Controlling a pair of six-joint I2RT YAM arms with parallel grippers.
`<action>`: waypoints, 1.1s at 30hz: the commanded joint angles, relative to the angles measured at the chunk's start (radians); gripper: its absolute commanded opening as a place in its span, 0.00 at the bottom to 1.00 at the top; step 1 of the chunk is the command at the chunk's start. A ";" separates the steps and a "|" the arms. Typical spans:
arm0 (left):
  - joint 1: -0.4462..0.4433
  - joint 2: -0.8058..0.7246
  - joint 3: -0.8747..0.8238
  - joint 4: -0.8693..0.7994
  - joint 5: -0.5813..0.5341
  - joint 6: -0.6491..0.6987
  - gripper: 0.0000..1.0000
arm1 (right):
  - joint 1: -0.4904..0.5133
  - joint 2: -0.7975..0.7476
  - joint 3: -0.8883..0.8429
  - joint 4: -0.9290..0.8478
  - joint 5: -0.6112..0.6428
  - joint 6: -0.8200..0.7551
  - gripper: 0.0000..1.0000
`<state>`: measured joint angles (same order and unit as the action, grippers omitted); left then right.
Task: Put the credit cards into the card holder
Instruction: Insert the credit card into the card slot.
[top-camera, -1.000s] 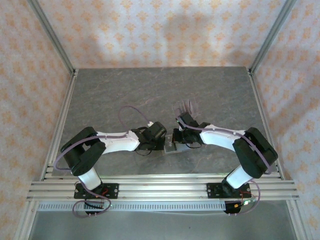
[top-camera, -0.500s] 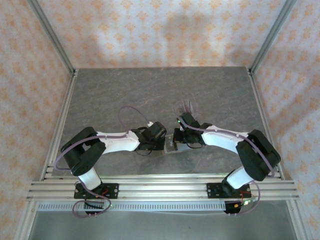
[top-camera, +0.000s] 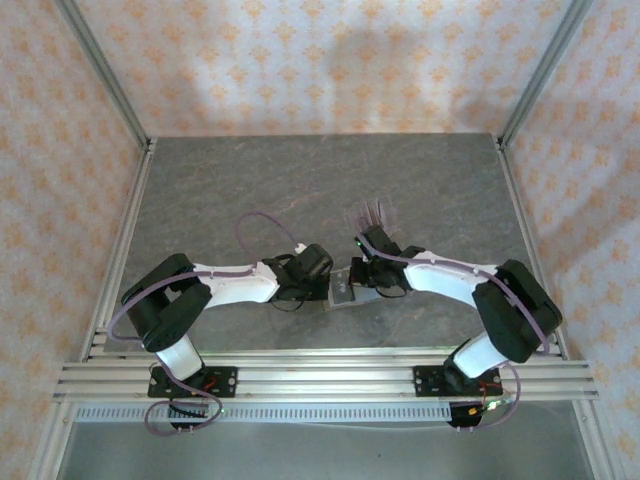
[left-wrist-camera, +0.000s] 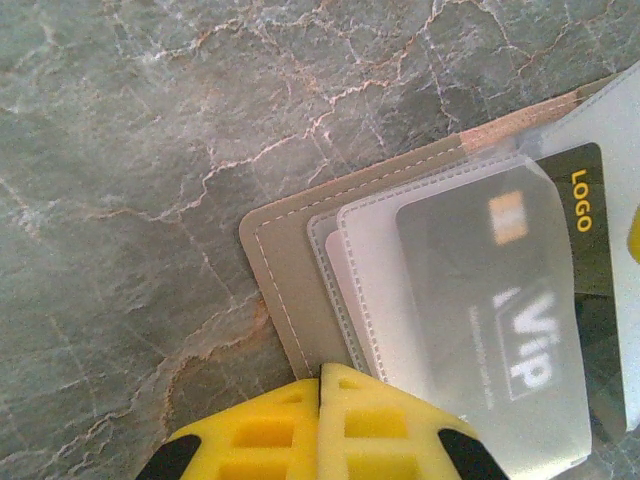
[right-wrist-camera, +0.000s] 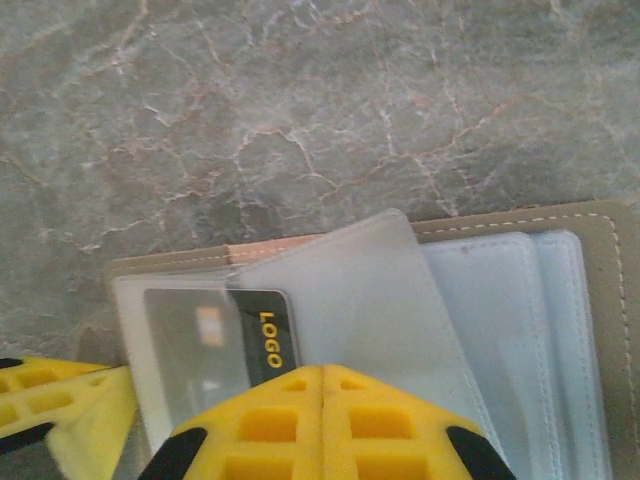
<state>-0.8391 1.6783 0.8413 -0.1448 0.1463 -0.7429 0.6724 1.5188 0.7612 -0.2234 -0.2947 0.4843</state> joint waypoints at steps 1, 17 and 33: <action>-0.008 0.040 -0.031 0.006 -0.015 -0.015 0.00 | -0.002 0.026 0.019 -0.023 0.035 -0.013 0.00; -0.014 0.093 -0.027 0.038 -0.006 -0.023 0.00 | 0.054 0.058 0.025 0.041 -0.026 0.029 0.00; -0.017 0.080 -0.048 0.034 -0.020 -0.029 0.00 | 0.064 -0.129 0.107 -0.287 0.373 -0.025 0.34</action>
<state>-0.8448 1.7046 0.8402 -0.0727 0.1425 -0.7612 0.7364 1.4696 0.8146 -0.3405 -0.1291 0.4988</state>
